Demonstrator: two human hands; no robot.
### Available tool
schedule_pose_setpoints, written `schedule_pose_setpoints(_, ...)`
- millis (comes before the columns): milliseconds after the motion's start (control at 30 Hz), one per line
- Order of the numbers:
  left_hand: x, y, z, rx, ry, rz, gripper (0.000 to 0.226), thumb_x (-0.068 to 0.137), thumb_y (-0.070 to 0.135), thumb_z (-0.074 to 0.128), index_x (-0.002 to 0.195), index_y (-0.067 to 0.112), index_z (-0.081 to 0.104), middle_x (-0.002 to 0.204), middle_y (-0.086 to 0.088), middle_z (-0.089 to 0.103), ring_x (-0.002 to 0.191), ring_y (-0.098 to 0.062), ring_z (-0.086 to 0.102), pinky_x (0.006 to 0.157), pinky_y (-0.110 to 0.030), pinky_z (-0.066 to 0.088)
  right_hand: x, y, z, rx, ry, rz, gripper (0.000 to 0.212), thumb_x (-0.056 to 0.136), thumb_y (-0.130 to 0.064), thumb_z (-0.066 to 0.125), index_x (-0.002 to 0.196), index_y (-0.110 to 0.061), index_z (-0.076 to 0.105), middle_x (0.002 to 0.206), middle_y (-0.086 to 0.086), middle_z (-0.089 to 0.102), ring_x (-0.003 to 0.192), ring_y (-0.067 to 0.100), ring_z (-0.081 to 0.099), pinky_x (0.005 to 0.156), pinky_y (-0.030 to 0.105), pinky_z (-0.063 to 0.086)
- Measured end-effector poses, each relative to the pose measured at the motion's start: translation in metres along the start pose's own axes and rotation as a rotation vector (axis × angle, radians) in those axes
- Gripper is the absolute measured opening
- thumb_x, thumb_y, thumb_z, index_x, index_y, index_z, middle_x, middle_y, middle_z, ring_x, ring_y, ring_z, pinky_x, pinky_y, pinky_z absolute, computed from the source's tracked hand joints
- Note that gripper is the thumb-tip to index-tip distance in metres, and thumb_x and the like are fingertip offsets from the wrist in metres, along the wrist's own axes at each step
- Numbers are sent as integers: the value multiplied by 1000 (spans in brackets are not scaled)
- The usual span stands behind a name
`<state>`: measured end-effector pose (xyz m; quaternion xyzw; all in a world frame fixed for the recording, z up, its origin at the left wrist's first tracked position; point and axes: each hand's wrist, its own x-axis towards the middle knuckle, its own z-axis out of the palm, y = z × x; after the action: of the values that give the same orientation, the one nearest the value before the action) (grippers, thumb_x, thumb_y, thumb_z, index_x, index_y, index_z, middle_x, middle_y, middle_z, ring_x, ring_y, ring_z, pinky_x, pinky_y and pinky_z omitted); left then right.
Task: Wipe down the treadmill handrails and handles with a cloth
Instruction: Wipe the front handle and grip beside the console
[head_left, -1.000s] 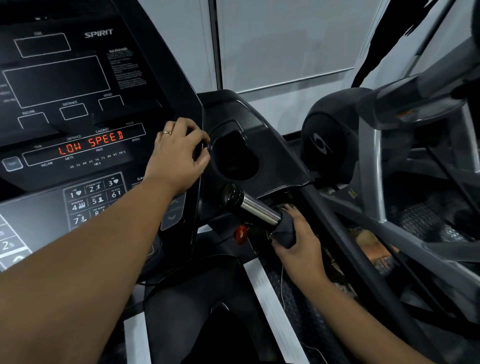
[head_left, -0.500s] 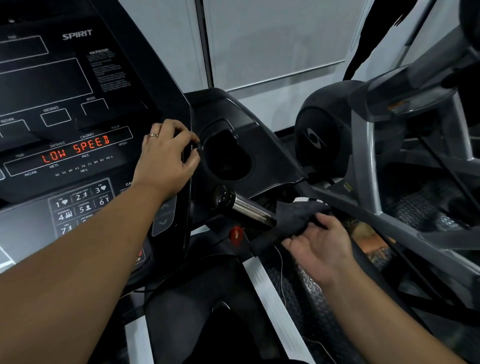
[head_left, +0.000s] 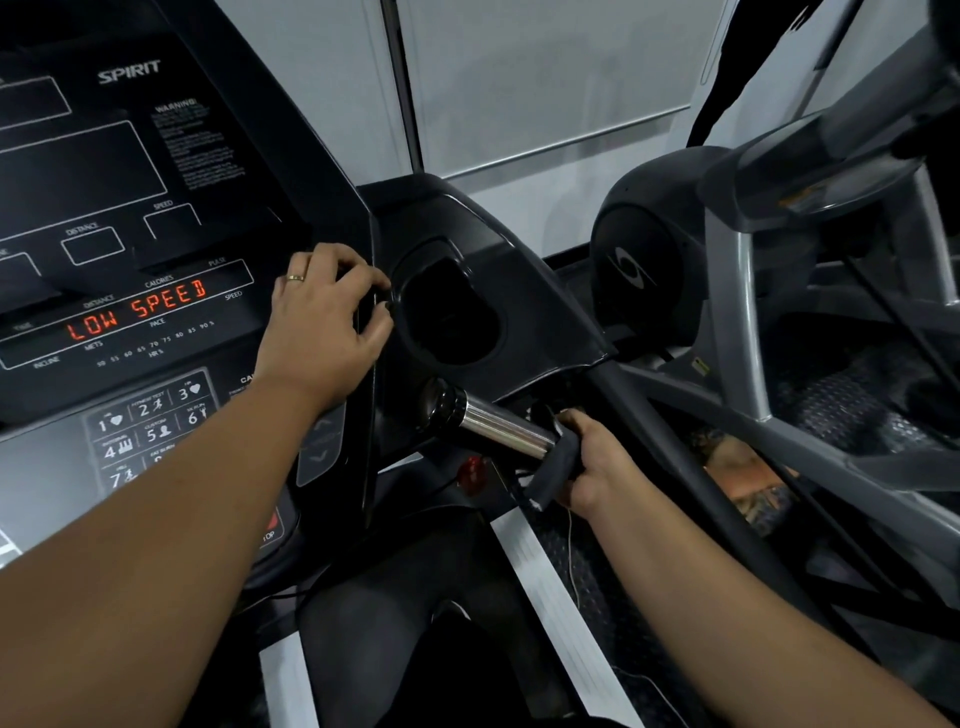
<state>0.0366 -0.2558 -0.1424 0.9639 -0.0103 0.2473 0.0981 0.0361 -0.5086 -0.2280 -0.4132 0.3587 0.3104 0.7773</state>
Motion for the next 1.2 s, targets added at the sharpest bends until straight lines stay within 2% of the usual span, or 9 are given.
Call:
schedule_pose_setpoints(133,0,0,0,7,-3,3,23,90,32,58,110,23,63,119,1,46,113,-23,40,101,-43,35,12,-1,-8,108,-112,-50,26,88,-27,51,77,-7,62,62,8,66,53,25,66,61,30,56)
schedule_pose_setpoints(200,1,0,0,10,-2,2,23,90,32,58,110,22,63,118,0,47,112,-23,41,100,-43,37,15,-1,-10,131,-158,-82,24,88,-27,52,78,-8,62,62,7,66,53,25,66,56,30,58)
schedule_pose_setpoints(367,0,1,0,5,-4,0,24,90,32,57,111,23,63,118,0,46,112,-23,40,100,-42,36,17,0,-11,150,-205,-93,31,90,-31,56,75,-6,67,68,10,68,57,27,68,58,34,59)
schedule_pose_setpoints(600,0,1,-1,4,-7,-2,23,90,33,56,110,23,63,118,1,46,112,-23,41,101,-43,36,16,0,-7,55,-74,-76,30,93,-30,51,74,-9,61,62,7,63,56,25,63,66,35,51)
schedule_pose_setpoints(733,0,0,0,1,-6,-2,23,90,32,56,110,23,63,118,1,46,112,-23,41,101,-42,36,14,9,-3,14,-11,-76,32,96,-31,51,84,-5,65,77,13,67,75,30,64,77,41,52)
schedule_pose_setpoints(867,0,1,0,3,-9,1,22,90,33,56,109,24,63,118,1,46,111,-23,41,100,-42,37,19,11,-6,6,14,-96,26,95,-30,55,87,-8,66,62,7,70,74,26,65,64,34,53)
schedule_pose_setpoints(933,0,0,0,5,-10,0,22,90,33,56,109,24,63,118,2,46,111,-22,41,99,-41,37,20,6,-7,8,-5,-92,28,96,-28,53,84,-6,66,59,9,69,72,27,64,65,35,54)
schedule_pose_setpoints(1033,0,0,0,1,-11,-5,22,90,33,56,109,23,63,118,1,46,112,-22,41,99,-42,37,18,-1,-9,39,-88,-69,32,93,-27,53,74,-5,66,60,11,67,58,27,66,66,35,55)
schedule_pose_setpoints(1200,0,0,0,0,-11,-8,23,90,33,56,109,24,64,118,2,46,112,-22,41,99,-41,37,20,-3,-12,174,-181,-55,44,91,-26,54,54,-6,65,54,7,64,44,22,64,46,29,55)
